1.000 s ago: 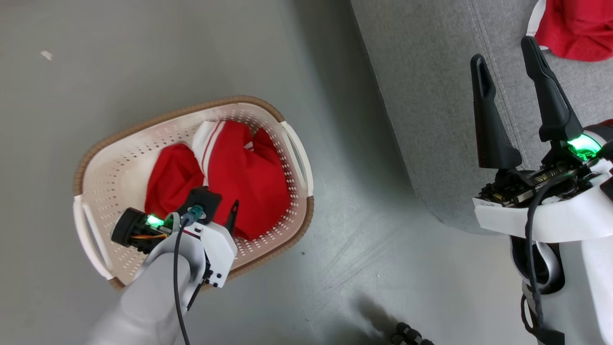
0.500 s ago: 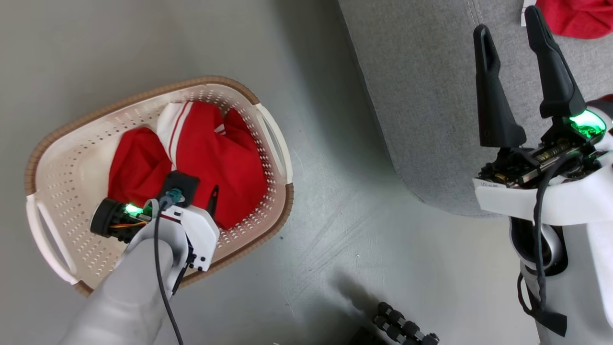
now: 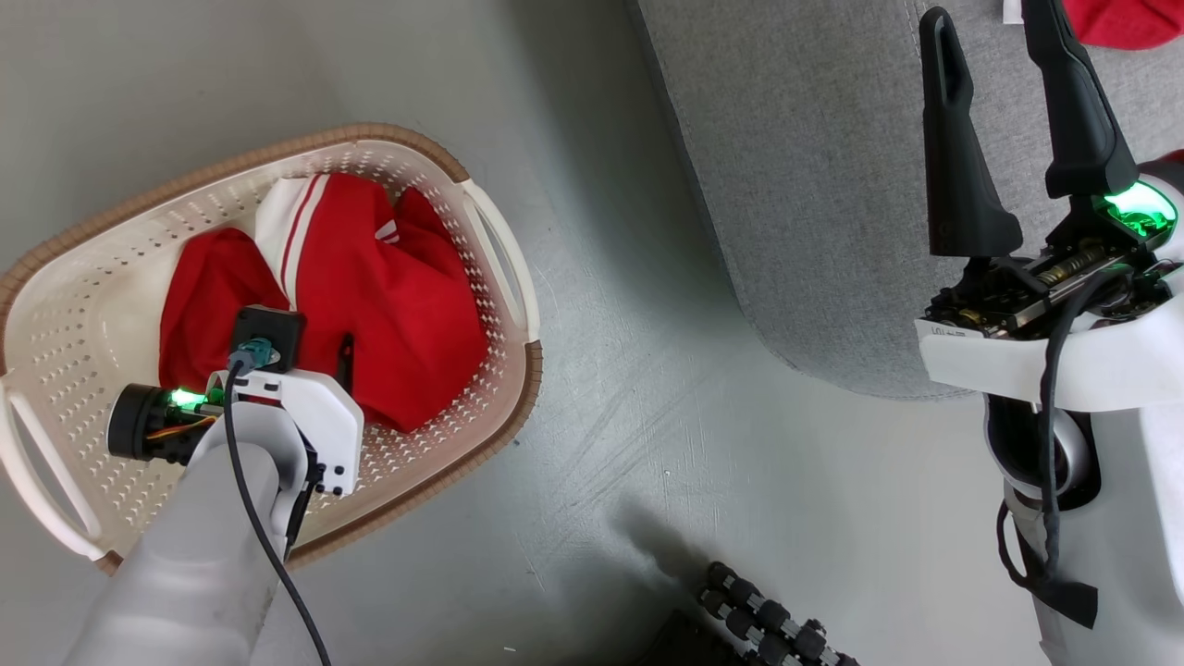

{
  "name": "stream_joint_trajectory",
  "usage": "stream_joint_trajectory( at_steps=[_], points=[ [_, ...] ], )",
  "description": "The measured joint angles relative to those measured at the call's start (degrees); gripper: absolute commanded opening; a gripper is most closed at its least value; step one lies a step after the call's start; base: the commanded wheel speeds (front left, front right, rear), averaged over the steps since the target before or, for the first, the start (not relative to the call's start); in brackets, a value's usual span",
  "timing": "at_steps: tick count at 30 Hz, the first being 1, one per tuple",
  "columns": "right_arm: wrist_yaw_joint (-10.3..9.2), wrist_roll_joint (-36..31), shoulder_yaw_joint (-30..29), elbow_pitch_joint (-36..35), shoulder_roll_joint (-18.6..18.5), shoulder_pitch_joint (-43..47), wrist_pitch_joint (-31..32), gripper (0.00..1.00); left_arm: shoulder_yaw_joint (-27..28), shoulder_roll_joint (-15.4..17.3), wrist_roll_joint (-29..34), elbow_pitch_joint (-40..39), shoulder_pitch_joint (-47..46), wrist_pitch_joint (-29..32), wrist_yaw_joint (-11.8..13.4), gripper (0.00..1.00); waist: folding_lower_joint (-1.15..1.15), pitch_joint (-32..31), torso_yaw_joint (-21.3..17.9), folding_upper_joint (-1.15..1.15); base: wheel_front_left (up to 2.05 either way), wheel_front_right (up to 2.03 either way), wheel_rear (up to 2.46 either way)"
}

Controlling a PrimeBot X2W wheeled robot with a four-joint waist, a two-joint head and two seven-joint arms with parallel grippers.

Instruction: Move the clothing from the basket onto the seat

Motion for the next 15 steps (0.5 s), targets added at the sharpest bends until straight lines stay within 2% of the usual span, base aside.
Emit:
stream_joint_trajectory(
  at_steps=[4, 10, 11, 12, 13, 14, 15],
  points=[
    [0.00, 0.4, 0.1, 0.2, 0.0, -0.1, 0.0, 1.00, 1.0, -0.1, -0.9, 0.7, -0.2, 0.0, 0.1, 1.00, 0.00, 0.6, -0.3, 0.00, 0.00, 0.00, 0.00],
    [0.00, 0.9, 0.2, 0.7, 0.0, -1.3, 0.0, 1.00, 4.5, -2.5, -6.4, 0.8, -0.3, 0.0, -1.4, 1.00, 0.00, 1.3, -0.6, 0.00, 0.00, 0.00, 0.00],
    [0.00, 0.9, 0.2, 0.8, 0.0, -1.4, 0.0, 1.00, 4.6, -2.6, -6.5, 0.8, -0.6, -0.1, -1.6, 0.95, 0.00, 1.4, -0.6, 0.00, 0.00, 0.00, 0.00],
    [0.00, 0.9, 0.2, 0.9, 0.0, -1.6, 0.0, 1.00, 4.5, -2.6, -6.6, 0.8, -0.9, -0.1, -1.8, 0.72, 0.00, 1.4, -0.6, 0.00, 0.00, 0.00, 0.00],
    [0.00, 0.9, 0.3, 1.0, 0.0, -1.7, 0.0, 1.00, 4.4, -2.5, -6.6, 0.8, -1.2, -0.4, -2.1, 0.44, 0.00, 1.4, -0.6, 0.00, 0.00, 0.00, 0.00],
    [0.00, 0.9, 0.2, 1.1, 0.0, -1.9, 0.0, 1.00, 4.3, -2.5, -6.6, 0.8, -1.5, -0.5, -2.2, 0.25, 0.00, 1.4, -0.6, 0.00, 0.00, 0.00, 0.00],
    [0.00, 0.9, 0.2, 1.1, 0.0, -2.0, 0.0, 1.00, 4.0, -2.5, -6.5, 0.8, -1.6, -0.6, -2.6, 0.00, 0.00, 1.3, -0.6, 0.00, 0.00, 0.00, 0.00]
  ],
)
